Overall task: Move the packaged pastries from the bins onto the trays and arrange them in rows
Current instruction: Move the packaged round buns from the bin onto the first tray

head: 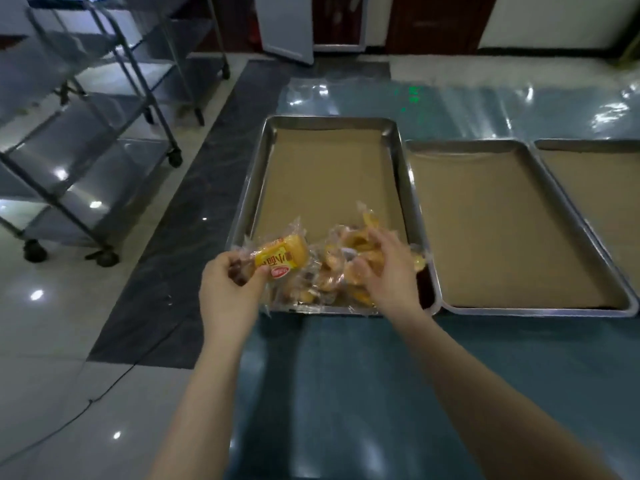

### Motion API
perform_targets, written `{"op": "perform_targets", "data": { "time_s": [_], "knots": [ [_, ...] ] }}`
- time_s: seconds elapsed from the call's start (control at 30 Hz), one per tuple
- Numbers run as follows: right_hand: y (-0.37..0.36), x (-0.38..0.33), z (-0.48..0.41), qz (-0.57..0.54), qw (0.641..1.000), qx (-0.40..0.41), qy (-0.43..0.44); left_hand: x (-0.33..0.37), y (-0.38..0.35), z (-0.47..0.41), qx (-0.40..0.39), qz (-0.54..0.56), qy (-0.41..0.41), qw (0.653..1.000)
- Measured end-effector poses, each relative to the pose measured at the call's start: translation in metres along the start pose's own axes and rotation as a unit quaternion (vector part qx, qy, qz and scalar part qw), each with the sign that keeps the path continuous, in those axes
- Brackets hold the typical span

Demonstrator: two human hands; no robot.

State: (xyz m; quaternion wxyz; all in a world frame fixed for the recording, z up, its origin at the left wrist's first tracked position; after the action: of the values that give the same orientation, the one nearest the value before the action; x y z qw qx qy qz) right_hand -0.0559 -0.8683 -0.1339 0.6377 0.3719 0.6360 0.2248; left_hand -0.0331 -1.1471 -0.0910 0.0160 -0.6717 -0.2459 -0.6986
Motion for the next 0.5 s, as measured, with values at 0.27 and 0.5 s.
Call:
{"op": "perform_targets", "data": {
  "time_s": [0.27,0.5],
  "knots": [
    [-0.051,0.028,0.014,0.186,0.977,-0.105,0.004,-0.025,-0.063,-0.025,-0.103,-0.039,-0.053,0.993],
    [-0.072,0.035,-0.009,0.27,0.945,-0.178,-0.05,-0.067,-0.111,-0.038,-0.221,-0.145,-0.051,0.963]
  ]
}}
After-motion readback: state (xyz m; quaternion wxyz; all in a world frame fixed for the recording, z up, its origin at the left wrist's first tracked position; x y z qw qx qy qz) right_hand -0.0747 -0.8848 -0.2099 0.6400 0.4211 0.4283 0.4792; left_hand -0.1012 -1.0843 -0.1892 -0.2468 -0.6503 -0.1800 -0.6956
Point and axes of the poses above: each hand's wrist, its own z-axis away from the middle knuckle, its own y-axis out of the back of the hand, x = y × z, the point moved 9 cm from there along -z, towards the middle knuckle, and after that the axes turned 9 degrees about z, right-handed, at the moved point
